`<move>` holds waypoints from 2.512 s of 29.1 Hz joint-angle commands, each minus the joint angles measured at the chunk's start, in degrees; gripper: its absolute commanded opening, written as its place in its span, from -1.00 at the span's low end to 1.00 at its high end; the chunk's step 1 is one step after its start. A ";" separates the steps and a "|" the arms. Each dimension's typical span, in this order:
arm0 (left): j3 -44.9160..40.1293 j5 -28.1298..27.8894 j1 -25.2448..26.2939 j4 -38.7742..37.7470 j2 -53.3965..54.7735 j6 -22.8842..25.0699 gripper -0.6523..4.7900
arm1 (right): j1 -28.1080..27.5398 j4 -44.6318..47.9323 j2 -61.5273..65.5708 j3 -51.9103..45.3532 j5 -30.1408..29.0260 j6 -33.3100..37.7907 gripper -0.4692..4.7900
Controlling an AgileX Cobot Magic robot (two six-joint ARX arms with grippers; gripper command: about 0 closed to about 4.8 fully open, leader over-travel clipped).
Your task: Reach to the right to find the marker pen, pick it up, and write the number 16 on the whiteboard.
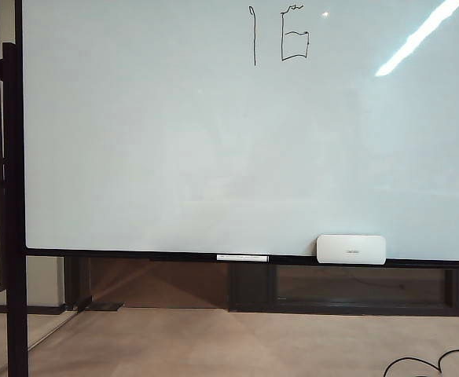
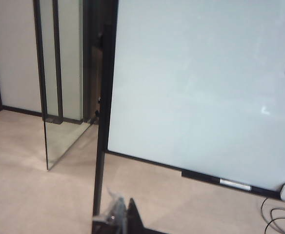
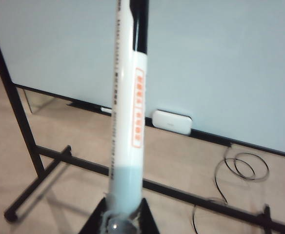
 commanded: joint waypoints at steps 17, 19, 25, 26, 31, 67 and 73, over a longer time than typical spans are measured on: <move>-21.77 1.77 0.70 20.09 0.00 -7.23 -0.78 | 0.11 27.98 0.09 -23.45 -4.83 12.24 -0.83; -23.47 2.36 0.70 20.70 0.00 -7.23 -0.78 | 0.15 29.11 0.09 -24.96 -4.90 12.37 -0.83; -28.30 3.23 0.66 21.99 0.00 -7.28 -0.78 | 0.15 33.90 0.07 -31.19 -7.23 12.81 -0.83; -29.22 4.17 0.66 22.58 -0.02 -7.48 -0.78 | 0.13 34.99 0.07 -32.59 -8.04 13.31 -0.83; -34.49 7.98 0.59 26.16 -0.04 -11.69 -0.78 | 0.15 38.34 0.07 -37.81 -9.46 16.57 -0.83; -53.59 5.92 -1.84 38.49 -0.04 -9.75 -0.78 | 0.09 45.07 0.00 -52.33 -6.29 7.52 -0.83; -53.57 5.99 -1.84 38.36 -0.04 -9.75 -0.78 | 0.11 45.07 -0.02 -52.30 -6.27 8.94 -0.82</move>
